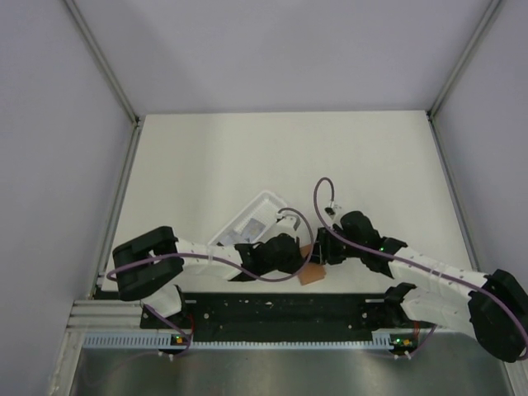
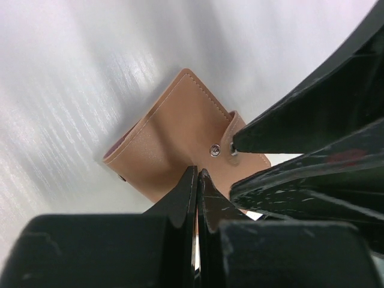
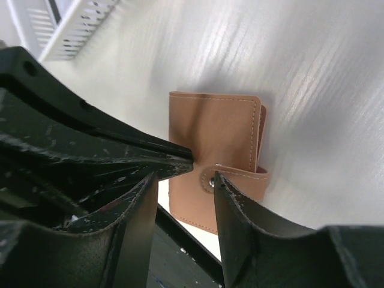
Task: Put the credit cards into the card holder
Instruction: Close the card holder at the center of the board.
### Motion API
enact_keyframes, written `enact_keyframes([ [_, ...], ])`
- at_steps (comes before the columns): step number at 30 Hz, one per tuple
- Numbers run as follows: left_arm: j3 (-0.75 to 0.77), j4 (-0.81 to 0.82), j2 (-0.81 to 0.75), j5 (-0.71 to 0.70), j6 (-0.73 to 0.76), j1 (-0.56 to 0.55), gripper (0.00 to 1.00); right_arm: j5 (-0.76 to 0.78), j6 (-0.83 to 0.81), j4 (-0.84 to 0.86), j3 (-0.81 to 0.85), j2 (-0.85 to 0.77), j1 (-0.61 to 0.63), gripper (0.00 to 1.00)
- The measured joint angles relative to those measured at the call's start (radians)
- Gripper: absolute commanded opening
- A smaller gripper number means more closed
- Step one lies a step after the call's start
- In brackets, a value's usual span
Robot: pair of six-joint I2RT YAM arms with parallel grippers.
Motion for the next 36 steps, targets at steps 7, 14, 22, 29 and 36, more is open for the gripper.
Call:
enact_keyframes([
  [7,-0.012,-0.009,-0.028,-0.001,0.002,0.000,0.00,0.092,0.011,-0.028,-0.003,-0.202,-0.005,0.21],
  [14,-0.016,-0.024,-0.051,-0.005,0.010,0.000,0.00,0.194,0.002,-0.166,-0.001,-0.229,-0.007,0.17],
  [22,-0.018,-0.027,-0.056,-0.008,0.011,0.000,0.00,0.233,0.002,-0.230,-0.001,-0.207,-0.008,0.18],
  [29,-0.019,-0.027,-0.056,-0.008,0.011,0.000,0.00,0.173,0.002,-0.185,-0.002,-0.132,-0.008,0.18],
  [36,-0.019,-0.027,-0.056,-0.008,0.011,0.000,0.00,0.132,0.002,-0.135,-0.002,-0.099,-0.008,0.18],
])
